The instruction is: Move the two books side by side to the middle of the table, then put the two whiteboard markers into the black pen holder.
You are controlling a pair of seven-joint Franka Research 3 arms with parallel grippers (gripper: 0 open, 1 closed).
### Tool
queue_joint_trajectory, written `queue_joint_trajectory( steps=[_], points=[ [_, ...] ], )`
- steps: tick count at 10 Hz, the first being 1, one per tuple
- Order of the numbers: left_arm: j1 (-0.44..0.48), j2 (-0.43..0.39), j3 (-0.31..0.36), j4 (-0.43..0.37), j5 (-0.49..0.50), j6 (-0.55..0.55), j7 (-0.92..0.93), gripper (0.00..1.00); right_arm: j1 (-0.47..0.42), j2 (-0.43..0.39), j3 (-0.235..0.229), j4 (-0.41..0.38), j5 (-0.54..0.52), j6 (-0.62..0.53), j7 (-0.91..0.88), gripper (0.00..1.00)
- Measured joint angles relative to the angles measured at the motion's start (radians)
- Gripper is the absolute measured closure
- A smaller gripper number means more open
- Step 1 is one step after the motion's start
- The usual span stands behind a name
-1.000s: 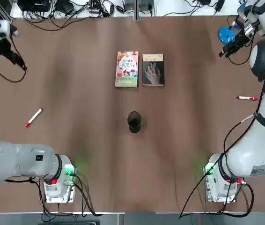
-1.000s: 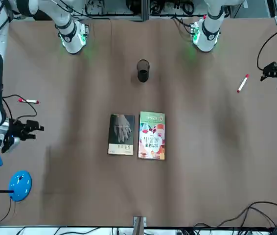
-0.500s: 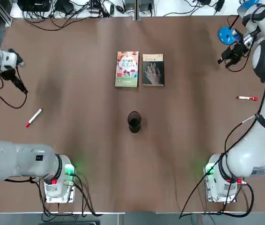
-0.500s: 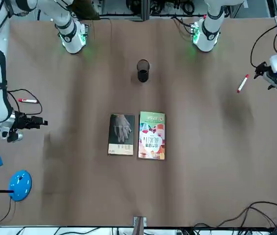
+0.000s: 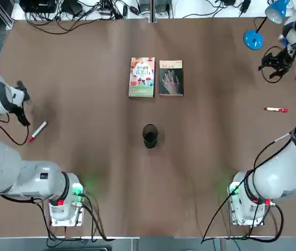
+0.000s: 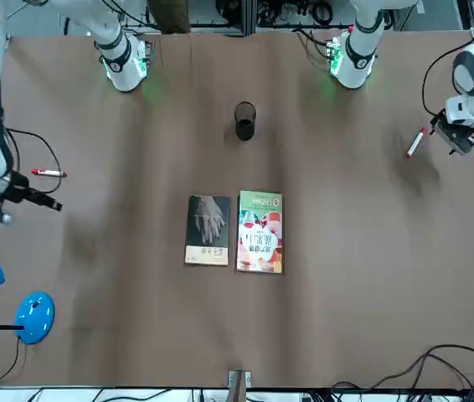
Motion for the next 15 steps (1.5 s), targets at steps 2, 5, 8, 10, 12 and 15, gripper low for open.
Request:
queue_joint_trajectory(
  steps=[2,5,8,10,12,15],
  points=[
    [-0.011,0.068,-0.01,-0.047,0.0,0.105,-0.004,0.05,0.001,-0.021,-0.025,-0.051,-0.001,0.06,0.028,0.01],
    [-0.017,0.092,-0.01,-0.072,0.0,0.133,-0.006,0.11,0.003,-0.021,-0.032,-0.163,-0.003,0.24,0.24,0.01],
    [-0.017,0.105,-0.01,-0.088,0.0,0.133,-0.006,0.24,0.005,-0.021,-0.034,-0.257,-0.002,0.387,0.319,0.01],
    [-0.018,0.114,-0.01,-0.086,0.0,0.148,-0.006,0.46,0.0,-0.02,-0.052,-0.272,-0.002,0.41,0.411,0.01],
    [-0.018,0.112,-0.009,-0.08,0.0,0.15,-0.01,0.76,-0.009,-0.013,-0.081,-0.291,-0.002,0.41,0.437,0.01],
    [-0.03,0.11,-0.011,-0.074,0.0,0.15,-0.025,0.82,-0.038,0.024,-0.086,-0.308,-0.002,0.417,0.448,0.01]
  ],
)
